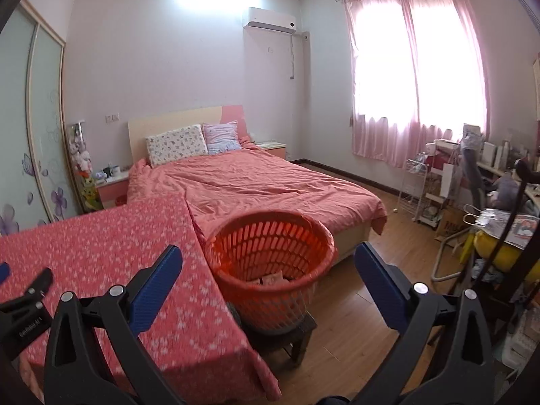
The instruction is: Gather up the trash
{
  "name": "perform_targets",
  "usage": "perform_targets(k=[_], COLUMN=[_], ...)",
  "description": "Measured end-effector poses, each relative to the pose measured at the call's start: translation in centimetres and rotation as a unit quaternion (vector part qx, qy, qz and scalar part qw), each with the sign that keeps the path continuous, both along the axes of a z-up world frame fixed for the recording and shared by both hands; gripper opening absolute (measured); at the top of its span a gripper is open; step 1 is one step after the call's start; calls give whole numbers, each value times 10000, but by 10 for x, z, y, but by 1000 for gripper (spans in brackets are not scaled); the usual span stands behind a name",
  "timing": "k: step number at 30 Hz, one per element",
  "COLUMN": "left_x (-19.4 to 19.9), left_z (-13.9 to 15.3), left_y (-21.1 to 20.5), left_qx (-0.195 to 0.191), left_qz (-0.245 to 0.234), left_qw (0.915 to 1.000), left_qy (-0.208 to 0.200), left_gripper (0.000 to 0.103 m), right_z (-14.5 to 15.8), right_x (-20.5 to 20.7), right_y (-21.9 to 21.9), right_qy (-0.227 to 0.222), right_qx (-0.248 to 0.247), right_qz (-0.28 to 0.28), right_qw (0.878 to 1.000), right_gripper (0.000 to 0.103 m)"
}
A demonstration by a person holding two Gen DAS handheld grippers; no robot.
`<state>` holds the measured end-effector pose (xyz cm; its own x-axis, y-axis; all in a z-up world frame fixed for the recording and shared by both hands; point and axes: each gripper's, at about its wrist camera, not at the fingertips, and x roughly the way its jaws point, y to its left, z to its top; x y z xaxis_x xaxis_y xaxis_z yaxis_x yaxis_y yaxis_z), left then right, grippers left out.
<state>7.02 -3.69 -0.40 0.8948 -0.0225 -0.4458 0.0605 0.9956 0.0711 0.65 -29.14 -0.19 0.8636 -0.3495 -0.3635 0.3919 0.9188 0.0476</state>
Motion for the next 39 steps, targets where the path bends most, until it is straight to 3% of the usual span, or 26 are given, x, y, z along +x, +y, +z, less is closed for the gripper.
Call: perform_targets(k=[12,23,39], left_x=[-47,-49,-54], left_z=[-9,-13,-4], left_y=[42,42,36], left_qx=[-116,-218,-359], left_qz=[450,423,273], left_qw=[9989,9987,9987], left_qy=[-66,200,245], left_gripper=[99,99,99], right_z=[-11,-31,-20], right_x=[-22,-15,-22], right_y=[35,43,42], right_qy=[68,813,751], right_qx=[-171,83,370], right_qz=[-73,-29,60], right_qw=[9998,9967,9965], right_gripper=[101,101,101])
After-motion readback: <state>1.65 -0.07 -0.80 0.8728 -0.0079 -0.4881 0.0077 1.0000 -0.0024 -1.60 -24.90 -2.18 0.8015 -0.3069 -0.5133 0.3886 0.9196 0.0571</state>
